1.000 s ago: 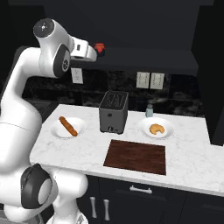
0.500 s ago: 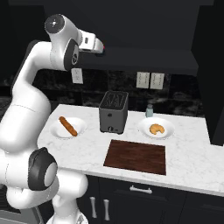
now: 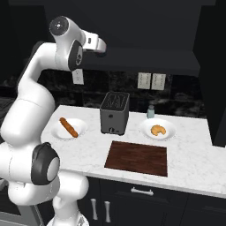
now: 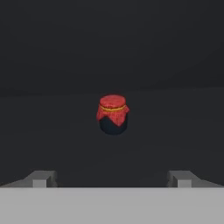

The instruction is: From the different types of pastries on the counter, select a croissant and place it on the cutting board. Then retrieve a jar of jam from the cabinet and place it alongside the croissant on the cutting board.

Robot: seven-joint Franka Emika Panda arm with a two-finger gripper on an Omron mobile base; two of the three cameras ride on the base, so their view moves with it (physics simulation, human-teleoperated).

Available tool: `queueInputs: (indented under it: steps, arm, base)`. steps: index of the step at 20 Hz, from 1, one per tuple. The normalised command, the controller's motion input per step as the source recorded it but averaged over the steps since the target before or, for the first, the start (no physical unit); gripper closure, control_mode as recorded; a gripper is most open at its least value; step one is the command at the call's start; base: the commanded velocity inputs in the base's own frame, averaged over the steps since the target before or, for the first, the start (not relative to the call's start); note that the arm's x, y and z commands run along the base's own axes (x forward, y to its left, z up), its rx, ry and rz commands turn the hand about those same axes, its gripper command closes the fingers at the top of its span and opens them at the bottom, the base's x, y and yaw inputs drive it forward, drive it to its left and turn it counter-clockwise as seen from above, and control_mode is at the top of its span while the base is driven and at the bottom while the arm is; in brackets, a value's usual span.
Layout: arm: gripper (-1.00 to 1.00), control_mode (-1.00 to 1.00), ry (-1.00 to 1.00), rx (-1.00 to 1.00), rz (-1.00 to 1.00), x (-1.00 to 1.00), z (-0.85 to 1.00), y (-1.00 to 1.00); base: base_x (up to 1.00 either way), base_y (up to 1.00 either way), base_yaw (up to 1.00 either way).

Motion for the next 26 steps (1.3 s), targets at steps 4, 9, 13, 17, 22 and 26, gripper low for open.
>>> queueInputs:
  steps: [4,9,13,17,22,26]
  arm:
    - [-1.0,-1.0,0.0,0.0,0.0,0.44,0.0,-0.02]
    - [-1.0,-1.0,0.0,0.0,0.0,0.43,0.0,-0.05]
    - [-1.0,-1.0,0.0,0.0,0.0,0.2,0.0,-0.05]
    - [-1.0,-1.0,0.02,0.0,0.0,0.0,-0.01,-0.01]
    - [-1.0,-1.0,0.0,0.0,0.0,0.06,-0.17,0.0]
    - [-1.0,-1.0,0.0,0.0,0.0,0.28,-0.17,0.0]
  base:
    - [0.0,0.0,0.0]
    - [0.0,0.0,0.0]
    - [0.0,0.0,0.0]
    - [0.0,0.0,0.0]
    - [0.0,0.0,0.0]
    - [0.0,0.0,0.0]
